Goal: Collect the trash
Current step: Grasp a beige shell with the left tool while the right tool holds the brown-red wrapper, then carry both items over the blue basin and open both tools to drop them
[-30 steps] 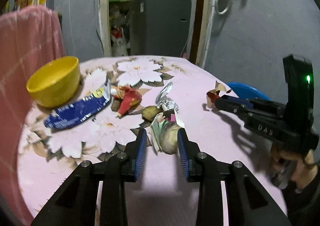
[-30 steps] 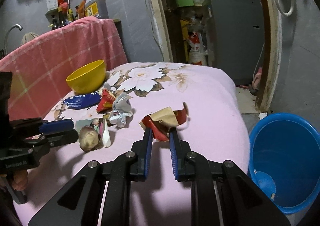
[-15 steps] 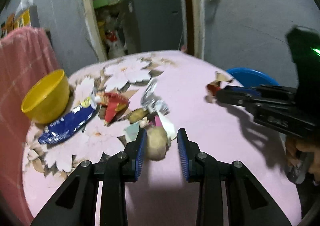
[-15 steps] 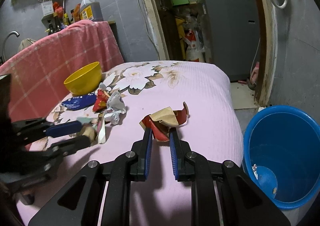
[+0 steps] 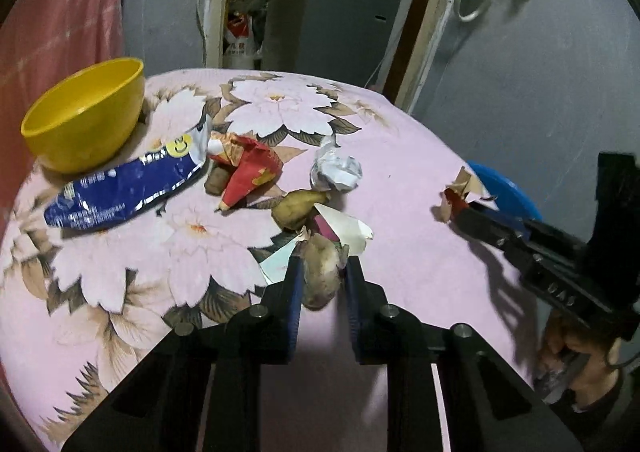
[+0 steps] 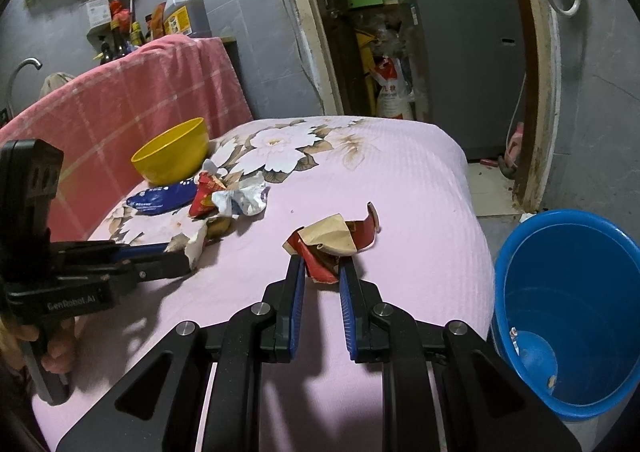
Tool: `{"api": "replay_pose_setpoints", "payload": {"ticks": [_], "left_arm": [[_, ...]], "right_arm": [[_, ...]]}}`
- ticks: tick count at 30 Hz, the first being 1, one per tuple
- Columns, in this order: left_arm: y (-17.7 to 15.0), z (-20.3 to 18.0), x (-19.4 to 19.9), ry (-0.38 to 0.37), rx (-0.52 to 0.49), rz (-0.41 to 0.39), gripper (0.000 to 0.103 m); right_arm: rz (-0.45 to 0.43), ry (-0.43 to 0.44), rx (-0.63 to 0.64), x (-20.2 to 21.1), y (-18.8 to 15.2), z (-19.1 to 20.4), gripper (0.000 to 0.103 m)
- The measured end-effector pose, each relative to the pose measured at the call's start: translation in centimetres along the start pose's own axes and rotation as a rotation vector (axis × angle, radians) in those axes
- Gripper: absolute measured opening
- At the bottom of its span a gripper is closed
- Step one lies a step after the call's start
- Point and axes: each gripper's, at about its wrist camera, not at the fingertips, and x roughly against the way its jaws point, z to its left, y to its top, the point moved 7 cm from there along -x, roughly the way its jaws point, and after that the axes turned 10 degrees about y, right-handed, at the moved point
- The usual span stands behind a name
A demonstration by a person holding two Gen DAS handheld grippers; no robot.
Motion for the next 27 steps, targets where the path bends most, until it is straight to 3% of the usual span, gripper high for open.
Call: {"api": "replay_pose_setpoints", "payload": {"ticks": [8,15,21,24,27], "left_arm": [[0.0,0.1,0.6,-0.023,0.035,0.001,0.015],[0.4,0.1,3.4,-0.03,0.069,-0.118,0.015],[2.6,-2.8,6.5,-0.053,0.011,-0.278,0.015],[4.5,-5.7,7.7,-0.091,-0.021,-0.357,0.015],[6.0,-9.1,8.3,-0.134,-0.07,-0.42,0.015]], "right_arm": [[-0.001,0.009,0.001,0.1,-0.1,0.1,0.015],[-0.052,0.035,0.043,1.1,0.3,1.5,0.014],[-0.243,0.029,0.093,5.0,2.3,2.5,0.014],[-0.365,-0.04,0.126,8.2,3.4,2.0,0.014],[-0.475,-0.166,0.158,11.9,4.1,0.8,0.014]]}}
